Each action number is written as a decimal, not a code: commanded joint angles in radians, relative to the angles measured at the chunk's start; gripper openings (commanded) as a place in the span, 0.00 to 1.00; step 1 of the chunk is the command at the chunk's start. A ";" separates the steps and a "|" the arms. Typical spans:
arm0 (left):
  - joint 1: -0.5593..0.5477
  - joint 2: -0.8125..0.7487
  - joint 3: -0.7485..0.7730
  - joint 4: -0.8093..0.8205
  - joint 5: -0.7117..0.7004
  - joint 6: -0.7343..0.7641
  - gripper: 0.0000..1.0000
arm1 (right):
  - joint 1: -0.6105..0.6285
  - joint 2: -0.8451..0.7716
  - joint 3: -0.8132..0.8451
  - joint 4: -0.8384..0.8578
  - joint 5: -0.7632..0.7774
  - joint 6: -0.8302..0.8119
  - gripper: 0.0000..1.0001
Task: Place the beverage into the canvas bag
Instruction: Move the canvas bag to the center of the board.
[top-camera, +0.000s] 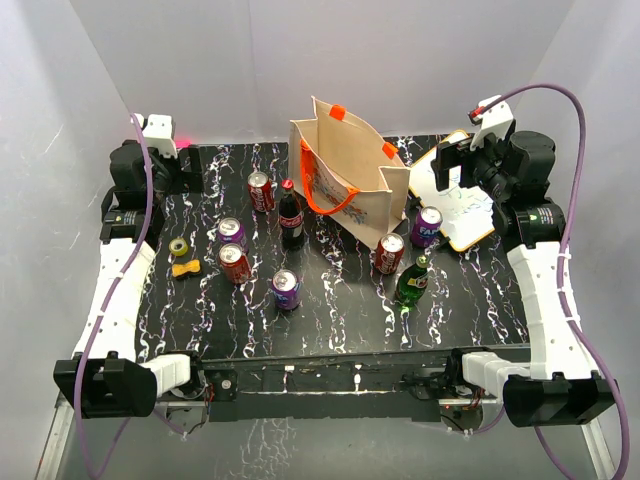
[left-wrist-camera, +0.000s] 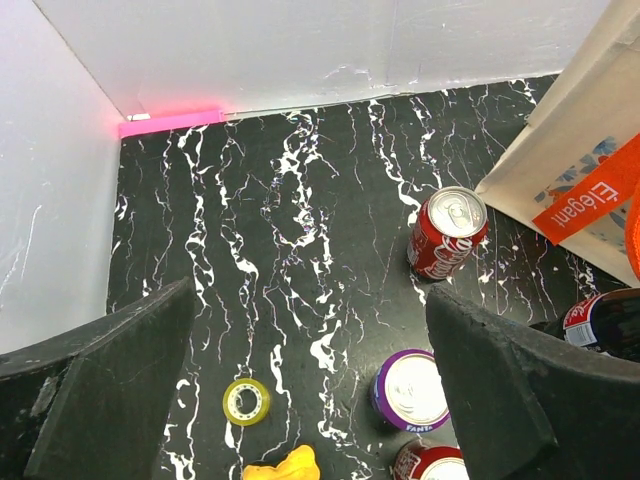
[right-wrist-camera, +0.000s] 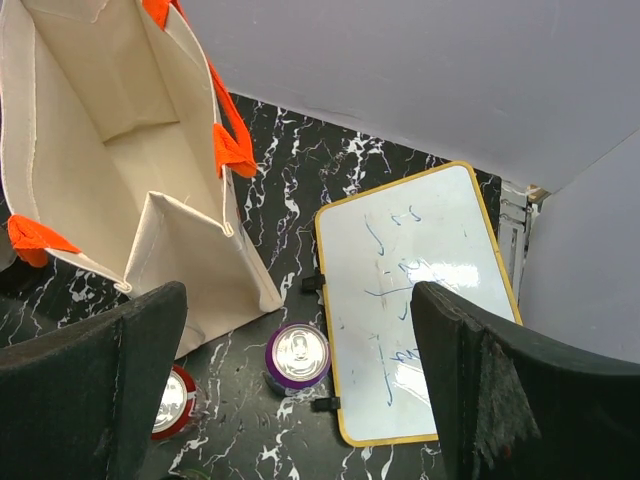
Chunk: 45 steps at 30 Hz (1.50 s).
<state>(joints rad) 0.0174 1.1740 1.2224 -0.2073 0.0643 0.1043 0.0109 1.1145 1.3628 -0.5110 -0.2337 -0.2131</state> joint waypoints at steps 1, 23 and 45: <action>-0.005 -0.014 -0.004 0.045 0.015 -0.003 0.97 | -0.006 0.000 -0.004 0.089 -0.012 -0.018 0.98; -0.007 -0.028 -0.028 0.011 0.194 0.047 0.97 | -0.006 0.016 -0.024 0.087 -0.100 -0.040 0.98; -0.030 -0.008 -0.105 -0.028 0.509 0.030 0.97 | 0.037 0.084 -0.096 0.075 -0.230 -0.006 0.96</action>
<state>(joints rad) -0.0036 1.1732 1.1297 -0.2398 0.5259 0.1371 0.0235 1.1652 1.2373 -0.5137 -0.4465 -0.2710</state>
